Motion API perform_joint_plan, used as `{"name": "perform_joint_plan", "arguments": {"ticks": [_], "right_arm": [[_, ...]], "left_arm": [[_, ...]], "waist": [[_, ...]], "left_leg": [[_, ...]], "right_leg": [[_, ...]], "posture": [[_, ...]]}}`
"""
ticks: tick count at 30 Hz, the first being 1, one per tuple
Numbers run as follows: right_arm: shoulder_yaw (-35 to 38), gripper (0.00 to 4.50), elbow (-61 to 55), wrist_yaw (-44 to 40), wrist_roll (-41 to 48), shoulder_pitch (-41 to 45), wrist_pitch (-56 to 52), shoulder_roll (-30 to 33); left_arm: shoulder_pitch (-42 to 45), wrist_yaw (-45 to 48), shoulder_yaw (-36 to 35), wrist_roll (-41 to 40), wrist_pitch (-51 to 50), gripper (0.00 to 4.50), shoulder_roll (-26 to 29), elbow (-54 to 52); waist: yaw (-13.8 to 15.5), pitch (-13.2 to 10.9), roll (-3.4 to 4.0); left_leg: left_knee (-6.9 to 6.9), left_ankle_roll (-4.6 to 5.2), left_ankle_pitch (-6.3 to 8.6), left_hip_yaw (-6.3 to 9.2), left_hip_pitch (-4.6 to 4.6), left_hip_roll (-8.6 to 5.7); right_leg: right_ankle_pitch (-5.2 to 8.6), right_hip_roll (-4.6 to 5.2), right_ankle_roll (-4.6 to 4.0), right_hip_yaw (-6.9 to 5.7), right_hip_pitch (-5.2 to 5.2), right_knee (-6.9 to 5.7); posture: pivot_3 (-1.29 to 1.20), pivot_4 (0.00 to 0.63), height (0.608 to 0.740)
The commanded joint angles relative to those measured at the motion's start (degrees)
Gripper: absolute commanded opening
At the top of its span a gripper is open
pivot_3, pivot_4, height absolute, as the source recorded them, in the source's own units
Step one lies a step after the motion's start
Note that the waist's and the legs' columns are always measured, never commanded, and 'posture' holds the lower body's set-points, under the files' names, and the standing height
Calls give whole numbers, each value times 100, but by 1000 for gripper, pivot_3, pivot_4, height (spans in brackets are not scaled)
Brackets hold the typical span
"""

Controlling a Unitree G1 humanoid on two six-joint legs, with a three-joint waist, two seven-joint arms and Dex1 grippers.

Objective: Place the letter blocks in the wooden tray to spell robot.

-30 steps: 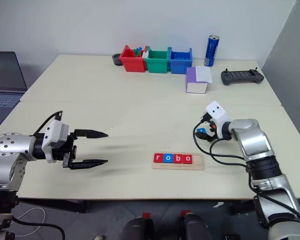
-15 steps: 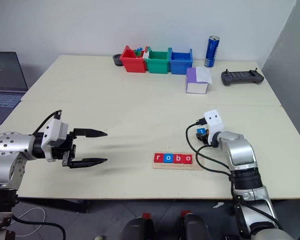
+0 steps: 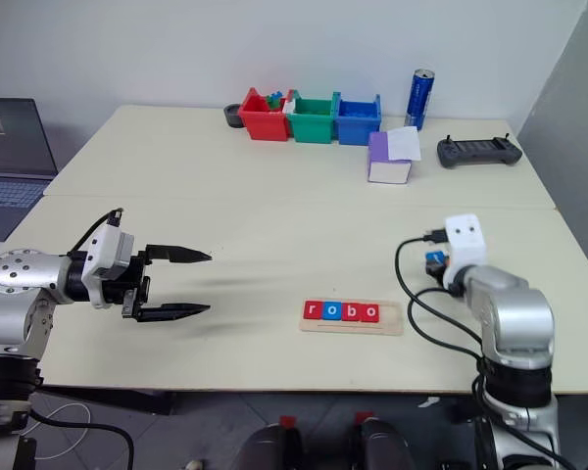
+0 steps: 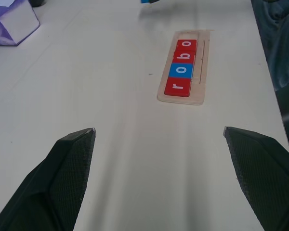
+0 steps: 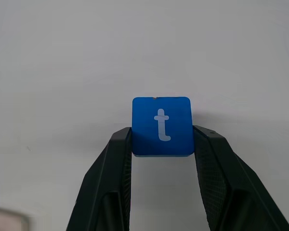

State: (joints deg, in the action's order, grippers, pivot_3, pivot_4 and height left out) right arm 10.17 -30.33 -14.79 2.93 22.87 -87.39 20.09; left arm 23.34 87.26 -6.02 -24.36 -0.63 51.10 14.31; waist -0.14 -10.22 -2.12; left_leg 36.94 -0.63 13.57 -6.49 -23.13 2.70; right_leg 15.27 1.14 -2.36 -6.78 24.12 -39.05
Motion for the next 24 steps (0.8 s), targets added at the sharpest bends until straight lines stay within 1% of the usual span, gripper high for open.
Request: {"name": "perform_joint_plan", "arguments": {"ticks": [1,7,8,10,14,15,17,19,21,24], "right_arm": [[-65,1443,-806,102,85,-433,-477,-69],[-156,1443,-858,341,53,-784,-499,-336],[-169,2177,-846,333,73,-824,-486,-319],[-197,2845,-830,272,152,-837,-479,-241],[-293,4249,-659,18,319,-629,-344,332],[-279,4490,-612,-122,421,-553,-338,527],[-325,4490,-543,-816,785,-471,125,1363],[-429,4490,-450,-1426,1043,-471,775,2015],[-572,4490,-162,-2733,1312,-566,2237,2855],[-713,4490,617,-4233,1409,-604,4062,3695]], "left_arm": [[121,64,-15,18,151,4500,-36,73],[256,123,69,32,193,4500,-114,170],[256,133,75,33,199,4500,-118,171],[263,148,78,38,206,4500,-120,184],[267,148,89,65,213,4500,-119,204],[263,146,90,66,211,4500,-120,197],[251,133,86,55,197,4500,-129,160],[267,114,93,51,174,4500,-143,139],[233,118,89,17,144,4500,-160,96],[208,109,73,-1,128,4500,-173,67]], "waist": [[-20,0,0],[-33,1,-2],[-26,4,-7],[-25,9,-14],[-25,10,-16],[-25,10,-16],[-17,7,-10],[-4,6,-9],[-6,5,-9],[-6,4,-10]], "left_leg": [[0,0,0,0,1,0],[1,2,0,4,6,5],[1,2,0,4,7,5],[1,2,0,4,6,4],[1,3,1,2,4,2],[1,3,1,3,4,3],[1,4,1,2,3,2],[0,5,2,4,1,0],[-3,6,3,5,0,0],[-5,8,4,8,1,2]], "right_leg": [[0,0,0,0,0,-1],[-1,-9,3,-2,-1,-4],[-1,-9,3,-2,-2,-4],[0,-9,3,-2,-3,-1],[0,-8,3,-1,-3,4],[0,-8,3,-1,-3,4],[0,-8,3,-1,-2,4],[0,-7,3,-2,-1,7],[1,-8,4,-4,-1,12],[2,-12,6,-7,-2,17]], "posture": [[0,150,740],[0,150,740],[0,150,740],[0,150,740],[0,150,740],[0,150,740],[0,150,740],[0,150,740],[0,150,740],[0,150,740]]}}
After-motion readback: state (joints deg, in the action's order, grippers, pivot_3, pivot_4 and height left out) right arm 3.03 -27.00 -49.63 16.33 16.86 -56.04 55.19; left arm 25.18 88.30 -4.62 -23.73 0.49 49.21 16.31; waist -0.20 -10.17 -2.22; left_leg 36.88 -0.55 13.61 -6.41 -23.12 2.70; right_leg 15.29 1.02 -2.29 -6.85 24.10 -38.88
